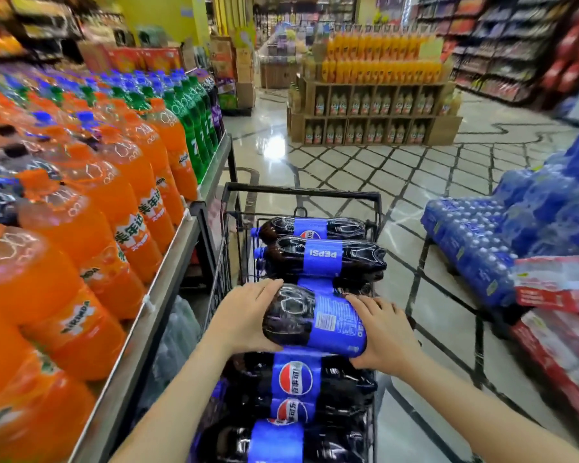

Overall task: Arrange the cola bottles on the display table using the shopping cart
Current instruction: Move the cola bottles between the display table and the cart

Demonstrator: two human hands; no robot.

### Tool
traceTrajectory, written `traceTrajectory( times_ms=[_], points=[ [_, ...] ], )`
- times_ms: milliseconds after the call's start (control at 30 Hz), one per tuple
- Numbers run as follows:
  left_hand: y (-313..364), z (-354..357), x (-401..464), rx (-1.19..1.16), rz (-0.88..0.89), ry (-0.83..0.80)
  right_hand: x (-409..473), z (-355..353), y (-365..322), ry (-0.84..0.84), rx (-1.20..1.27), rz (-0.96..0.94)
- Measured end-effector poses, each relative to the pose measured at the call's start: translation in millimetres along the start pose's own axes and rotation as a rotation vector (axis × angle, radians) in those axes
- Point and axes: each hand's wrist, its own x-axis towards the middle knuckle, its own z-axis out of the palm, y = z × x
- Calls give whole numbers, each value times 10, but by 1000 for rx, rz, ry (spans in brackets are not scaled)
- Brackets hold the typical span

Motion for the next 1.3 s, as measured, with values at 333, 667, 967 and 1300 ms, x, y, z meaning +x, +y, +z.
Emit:
traceTrajectory(
  times_ms=[333, 667, 967, 1300],
  points=[
    [378, -450, -1024, -61, 222, -52, -1496, -267, -1070, 5, -7, 252],
    [800, -502, -2345, -67, 196, -105, -2592, -189, -1771, -117, 43, 209],
    [1205, -805, -4013, -42, -23, -163, -3425, 8, -2588, -210, 138, 24],
    [946, -1412, -5654, 66, -297, -147, -3499, -74, -3990, -292, 133, -229]
  ],
)
